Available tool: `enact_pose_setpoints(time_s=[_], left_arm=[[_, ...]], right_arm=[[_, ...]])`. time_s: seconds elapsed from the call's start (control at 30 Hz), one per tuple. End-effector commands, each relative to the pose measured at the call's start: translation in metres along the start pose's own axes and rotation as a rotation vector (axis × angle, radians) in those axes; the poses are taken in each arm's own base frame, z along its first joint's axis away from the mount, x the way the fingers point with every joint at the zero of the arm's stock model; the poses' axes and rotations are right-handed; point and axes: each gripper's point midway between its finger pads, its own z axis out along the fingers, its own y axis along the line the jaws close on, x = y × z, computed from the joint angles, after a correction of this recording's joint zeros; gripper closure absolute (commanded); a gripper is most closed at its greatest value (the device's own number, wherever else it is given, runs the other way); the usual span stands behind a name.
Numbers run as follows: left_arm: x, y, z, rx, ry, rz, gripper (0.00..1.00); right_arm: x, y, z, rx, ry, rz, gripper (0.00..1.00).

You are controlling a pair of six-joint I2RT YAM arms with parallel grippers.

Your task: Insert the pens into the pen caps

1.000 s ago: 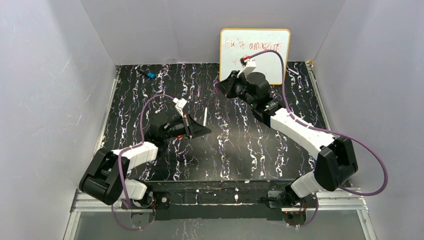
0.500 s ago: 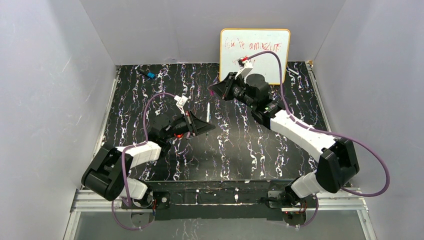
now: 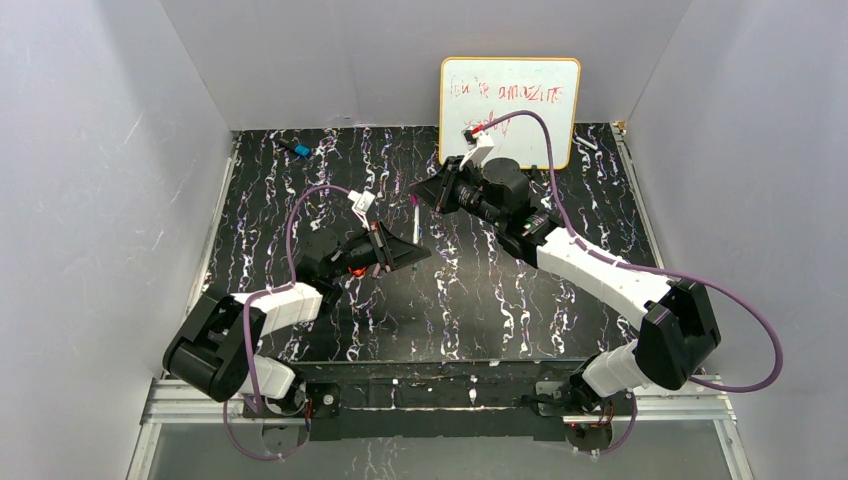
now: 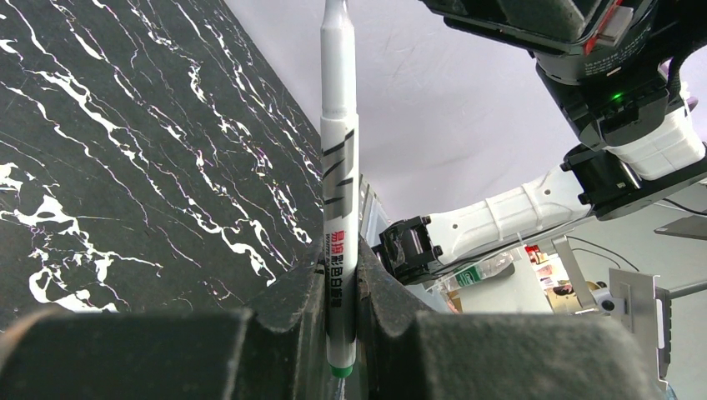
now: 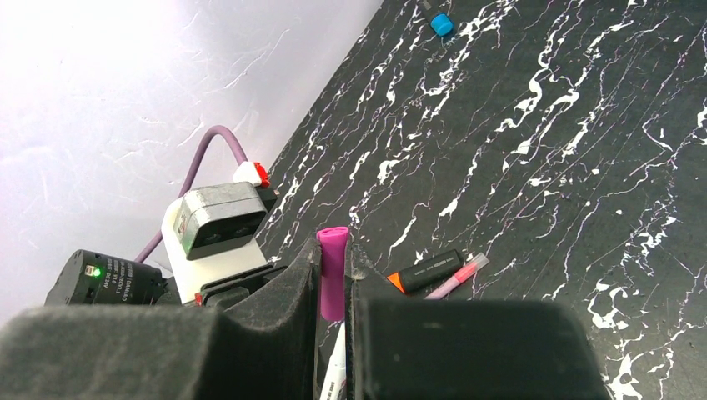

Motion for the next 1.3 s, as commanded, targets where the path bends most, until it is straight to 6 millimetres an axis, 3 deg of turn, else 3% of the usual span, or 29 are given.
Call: enact_pose_setpoints(time_s=[0.0,0.2,0.57,1.0,1.27], left_arm=[[-0.011,-0.016,0.003,0.047,-0.027,0.055,1.00],[-0.010,-0.018,0.002,0.051,-0.022,0.055,1.00],[-0.008,-0.020,0.000,0.059,-0.015,0.058,1.00],[-0.007,-0.020,0.000,0.060,-0.007,0.053,1.00],[-0.007,-0.021,0.000,0.063,-0.009,0.057,1.00]], right_arm=[[-0.015,0.006,0.002,-0.013,-0.059,-0.025,0.99],[-0.024,0.004,0.006,-0.005,-0.097,-0.052,0.99],[-0.013,-0.002,0.013,-0.004,-0.073,-0.060,0.99],[-0.032,0.005,-0.003,0.008,-0.126,-0.090,0.99],[-0.027,0.002,-0.004,0.017,-0.107,-0.076,0.99]])
